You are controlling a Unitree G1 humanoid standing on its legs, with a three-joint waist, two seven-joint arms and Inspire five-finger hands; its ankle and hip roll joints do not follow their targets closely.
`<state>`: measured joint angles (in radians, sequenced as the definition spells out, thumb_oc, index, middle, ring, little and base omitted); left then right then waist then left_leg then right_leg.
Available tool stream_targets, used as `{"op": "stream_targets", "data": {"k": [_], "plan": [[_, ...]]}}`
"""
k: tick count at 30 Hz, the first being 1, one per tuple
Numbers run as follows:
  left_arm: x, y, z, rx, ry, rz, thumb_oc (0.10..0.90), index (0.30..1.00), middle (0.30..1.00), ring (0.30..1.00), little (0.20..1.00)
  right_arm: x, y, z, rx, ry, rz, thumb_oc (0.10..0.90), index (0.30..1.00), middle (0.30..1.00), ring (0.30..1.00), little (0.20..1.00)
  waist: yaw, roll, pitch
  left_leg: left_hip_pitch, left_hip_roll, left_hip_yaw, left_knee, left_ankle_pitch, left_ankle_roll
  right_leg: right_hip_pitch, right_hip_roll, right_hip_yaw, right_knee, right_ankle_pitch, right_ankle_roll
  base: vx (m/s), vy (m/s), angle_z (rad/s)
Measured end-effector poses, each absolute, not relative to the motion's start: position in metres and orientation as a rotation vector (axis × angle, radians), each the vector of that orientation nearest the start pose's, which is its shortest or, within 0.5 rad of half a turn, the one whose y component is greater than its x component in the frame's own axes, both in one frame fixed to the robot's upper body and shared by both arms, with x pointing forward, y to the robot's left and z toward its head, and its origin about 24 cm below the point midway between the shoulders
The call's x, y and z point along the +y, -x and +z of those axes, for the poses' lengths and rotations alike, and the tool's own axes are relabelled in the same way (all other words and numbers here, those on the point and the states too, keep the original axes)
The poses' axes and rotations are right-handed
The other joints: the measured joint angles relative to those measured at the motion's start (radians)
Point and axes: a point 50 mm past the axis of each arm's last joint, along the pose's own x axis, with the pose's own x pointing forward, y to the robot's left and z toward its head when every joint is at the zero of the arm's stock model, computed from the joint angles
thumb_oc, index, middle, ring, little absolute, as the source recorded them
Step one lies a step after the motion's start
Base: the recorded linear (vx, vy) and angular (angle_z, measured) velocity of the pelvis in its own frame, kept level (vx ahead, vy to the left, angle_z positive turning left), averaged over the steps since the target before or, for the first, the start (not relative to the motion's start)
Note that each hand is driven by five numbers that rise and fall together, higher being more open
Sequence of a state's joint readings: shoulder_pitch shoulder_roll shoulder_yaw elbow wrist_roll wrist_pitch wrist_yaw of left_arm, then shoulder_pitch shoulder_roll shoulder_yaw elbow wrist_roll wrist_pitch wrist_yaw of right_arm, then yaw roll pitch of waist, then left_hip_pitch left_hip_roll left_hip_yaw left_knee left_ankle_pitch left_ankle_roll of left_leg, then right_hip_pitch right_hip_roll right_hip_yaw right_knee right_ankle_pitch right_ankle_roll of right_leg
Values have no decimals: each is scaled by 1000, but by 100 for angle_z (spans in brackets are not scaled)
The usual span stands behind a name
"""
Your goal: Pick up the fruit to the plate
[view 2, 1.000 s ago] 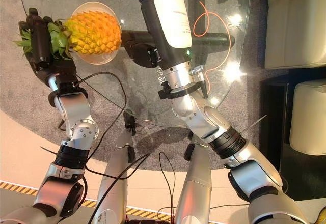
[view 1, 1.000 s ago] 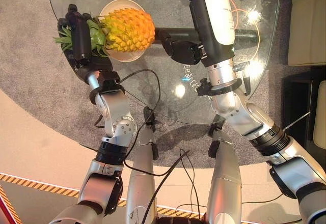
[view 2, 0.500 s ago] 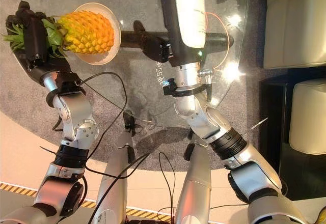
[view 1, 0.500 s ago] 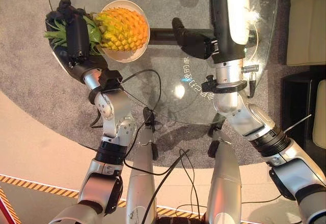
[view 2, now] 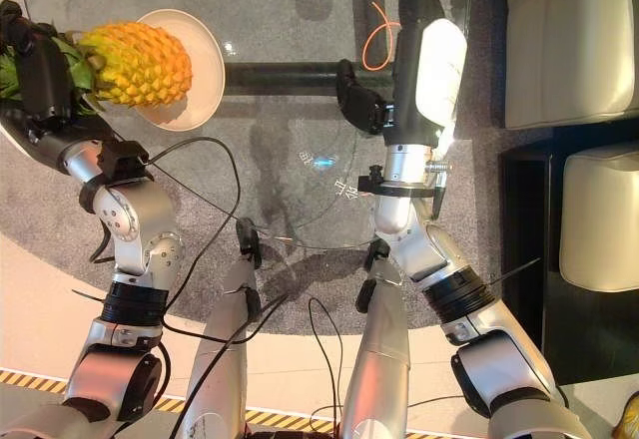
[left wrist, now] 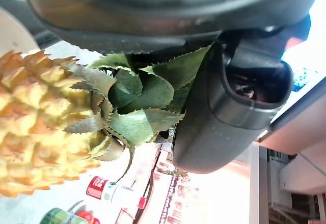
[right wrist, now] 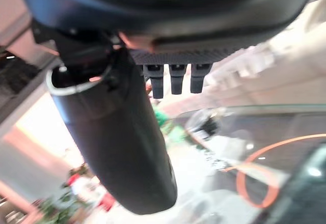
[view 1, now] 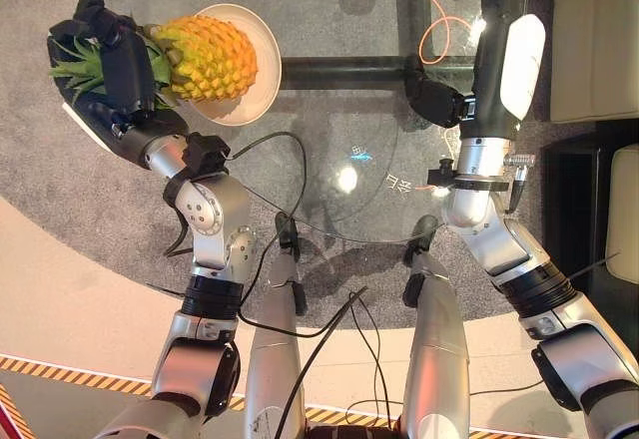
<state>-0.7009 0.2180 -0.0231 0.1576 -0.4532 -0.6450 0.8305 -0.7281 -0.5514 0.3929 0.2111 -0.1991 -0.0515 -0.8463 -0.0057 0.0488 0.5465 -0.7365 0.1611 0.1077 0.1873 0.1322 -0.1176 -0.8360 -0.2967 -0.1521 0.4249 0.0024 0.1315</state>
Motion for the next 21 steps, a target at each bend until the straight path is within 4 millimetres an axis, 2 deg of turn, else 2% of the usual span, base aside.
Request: {"op": "stream_targets", "data": {"k": [12, 17, 21], "plan": [[201, -320, 244, -984, 512, 668, 100, 300, 300, 300, 200, -206, -346, 197, -608, 454, -695, 800, 900, 900, 900, 900, -20, -1, 0, 3, 6, 20, -16, 2, 2, -7, 13, 17, -28, 15, 2, 2, 10, -4], [206, -325, 242, -981, 428, 725, 100, 300, 300, 300, 200, -236, -351, 175, -455, 400, -813, 800, 900, 900, 900, 900, -29, -1, 0, 3, 9, 22, -17, 2, 2, -7, 17, 19, -33, 19, 1, -3, 2, -1], [211, -331, 243, -971, 388, 758, 100, 300, 300, 300, 200, -251, -352, 162, -366, 352, -867, 800, 900, 900, 900, 900, -32, -1, 0, 3, 10, 27, -23, 3, 3, -7, 20, 20, -50, 31, 2, -4, -2, -4]]}}
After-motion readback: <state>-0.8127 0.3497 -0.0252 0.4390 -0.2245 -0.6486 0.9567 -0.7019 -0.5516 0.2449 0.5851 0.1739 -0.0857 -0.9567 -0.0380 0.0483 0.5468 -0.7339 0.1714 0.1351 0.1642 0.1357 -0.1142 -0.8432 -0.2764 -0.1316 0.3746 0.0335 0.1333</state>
